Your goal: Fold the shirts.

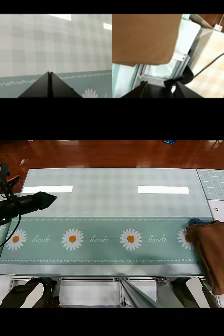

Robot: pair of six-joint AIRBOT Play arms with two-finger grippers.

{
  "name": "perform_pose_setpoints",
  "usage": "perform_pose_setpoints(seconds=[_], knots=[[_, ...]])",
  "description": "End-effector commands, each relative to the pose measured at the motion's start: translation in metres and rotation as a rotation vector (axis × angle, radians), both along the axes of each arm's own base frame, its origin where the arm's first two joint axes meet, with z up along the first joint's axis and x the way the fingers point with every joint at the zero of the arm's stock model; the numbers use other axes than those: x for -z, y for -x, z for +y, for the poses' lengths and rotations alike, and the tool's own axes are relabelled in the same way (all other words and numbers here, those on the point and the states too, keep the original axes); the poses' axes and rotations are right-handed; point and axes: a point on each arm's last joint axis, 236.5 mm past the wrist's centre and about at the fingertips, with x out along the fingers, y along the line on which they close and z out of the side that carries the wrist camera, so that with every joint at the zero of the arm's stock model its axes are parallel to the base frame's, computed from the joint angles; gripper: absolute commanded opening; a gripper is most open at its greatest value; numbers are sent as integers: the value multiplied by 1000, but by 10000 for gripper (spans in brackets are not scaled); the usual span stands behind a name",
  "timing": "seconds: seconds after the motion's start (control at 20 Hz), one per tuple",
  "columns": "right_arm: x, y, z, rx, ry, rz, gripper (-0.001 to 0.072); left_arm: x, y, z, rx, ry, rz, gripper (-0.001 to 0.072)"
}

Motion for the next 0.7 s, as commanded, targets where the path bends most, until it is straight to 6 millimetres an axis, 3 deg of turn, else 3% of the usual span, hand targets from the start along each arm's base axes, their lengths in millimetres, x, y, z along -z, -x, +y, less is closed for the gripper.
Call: perform_pose_setpoints(seconds=[0.0,0.05,0.1,0.15,0.2,0.25,0.3,0.4,0.45,0.5,0.55,0.65], knots=[[-5,-65,-12,-119,92,-213,226,-15,-23,-7,41,-11,-47,22],[-24,-136,-2,-228,96,-476,28,-34,-36,-14,67,-16,-85,21],[-56,-207,23,-335,73,-761,28,-59,-49,-28,113,-20,-128,21],[-98,-270,61,-426,11,-1037,28,-83,-60,-44,167,-29,-171,21],[-131,-311,99,-507,-56,-1212,28,-108,-70,-63,228,-50,-216,21],[-150,-343,142,-621,-116,-1295,28,-124,-78,-80,271,-89,-246,20],[-148,-364,187,-762,-165,-1276,28,-133,-86,-95,293,-147,-250,20],[-111,-387,260,-1042,-201,-1101,28,-125,-96,-111,297,-272,-204,20],[-78,-392,287,-1176,-188,-958,28,-108,-100,-113,291,-332,-169,21],[-41,-392,297,-1263,-150,-794,28,-79,-102,-106,283,-403,-95,21],[-7,-388,292,-1288,-104,-638,28,-45,-99,-95,266,-450,18,21],[42,-371,265,-1254,-49,-362,28,3,-86,-82,288,-493,197,21]])
